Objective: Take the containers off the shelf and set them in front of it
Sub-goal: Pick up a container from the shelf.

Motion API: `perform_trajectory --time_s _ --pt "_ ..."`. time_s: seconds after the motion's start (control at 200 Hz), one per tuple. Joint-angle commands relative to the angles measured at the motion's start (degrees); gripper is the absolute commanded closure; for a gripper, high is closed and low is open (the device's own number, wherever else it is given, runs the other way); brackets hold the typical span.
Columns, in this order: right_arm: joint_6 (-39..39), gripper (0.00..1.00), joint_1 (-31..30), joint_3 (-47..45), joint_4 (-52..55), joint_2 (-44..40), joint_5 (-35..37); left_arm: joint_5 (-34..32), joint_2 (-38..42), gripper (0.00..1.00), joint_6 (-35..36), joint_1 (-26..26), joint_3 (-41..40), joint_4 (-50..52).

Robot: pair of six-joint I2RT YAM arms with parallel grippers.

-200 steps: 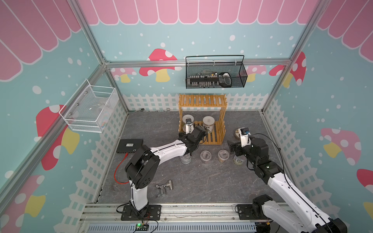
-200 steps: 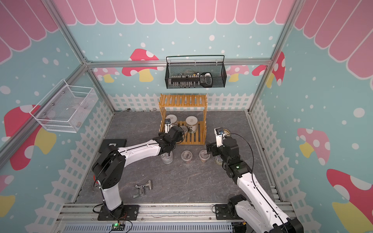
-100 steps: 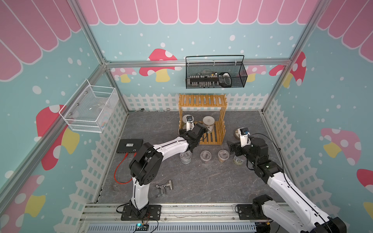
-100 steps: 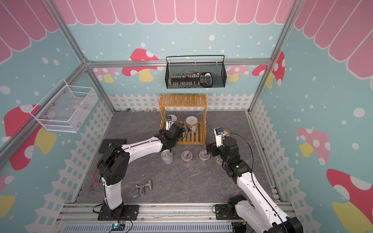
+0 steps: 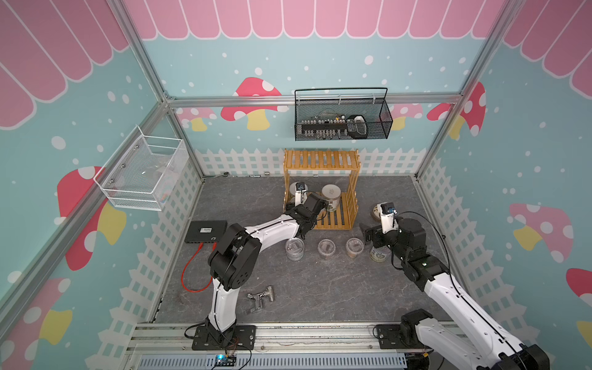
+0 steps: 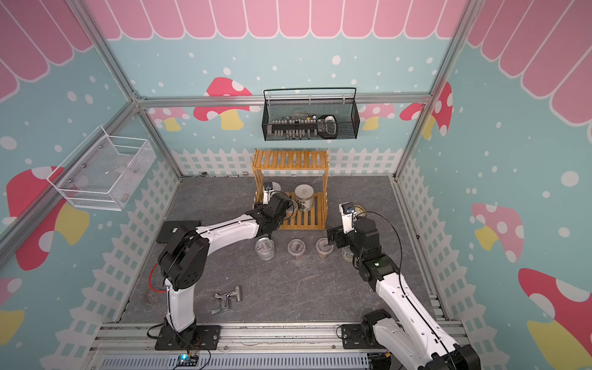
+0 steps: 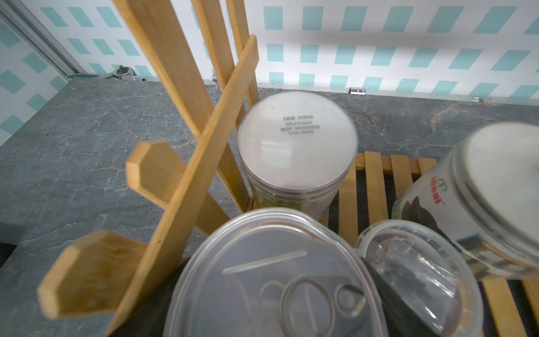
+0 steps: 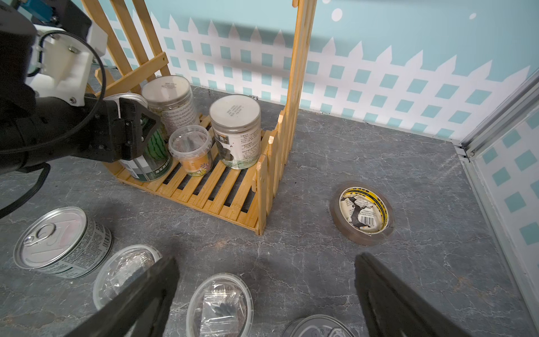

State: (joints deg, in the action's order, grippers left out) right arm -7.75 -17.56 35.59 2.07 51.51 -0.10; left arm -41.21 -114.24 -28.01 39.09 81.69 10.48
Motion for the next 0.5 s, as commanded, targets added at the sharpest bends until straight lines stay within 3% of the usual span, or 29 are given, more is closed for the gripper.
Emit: perform_trajectory --time_s 0.0,0.495 --pt "0.01 0.01 0.34 0.64 -1.71 0.13 -0.74 0.25 -0.31 0.30 1.15 -0.14 1.21 0.17" --pt "0.01 0.01 0.35 0.61 -1.90 -0.56 -3.05 0.53 6.92 0.33 2.25 3.31 -2.45 0.16"
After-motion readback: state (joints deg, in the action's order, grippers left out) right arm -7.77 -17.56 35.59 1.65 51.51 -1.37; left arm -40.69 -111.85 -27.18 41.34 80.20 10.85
